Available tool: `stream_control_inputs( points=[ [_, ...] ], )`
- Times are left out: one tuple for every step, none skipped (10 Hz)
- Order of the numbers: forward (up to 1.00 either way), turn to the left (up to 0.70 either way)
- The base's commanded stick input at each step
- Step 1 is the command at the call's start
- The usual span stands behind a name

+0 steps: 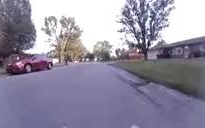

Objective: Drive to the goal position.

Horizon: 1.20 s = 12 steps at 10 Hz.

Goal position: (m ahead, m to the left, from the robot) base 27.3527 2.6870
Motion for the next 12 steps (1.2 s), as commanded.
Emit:
stream_control_inputs(
  points=[
    [1.00,0.00],
    [1.00,0.00],
    [1.00,0.00],
    [1.00,0.00],
    [1.00,-0.01],
    [1.00,-0.03],
    [1.00,-0.06],
    [1.00,-0.09],
    [1.00,-0.08],
    [1.00,-0.05],
    [1.00,-0.04],
    [1.00,-0.02]
  ],
)
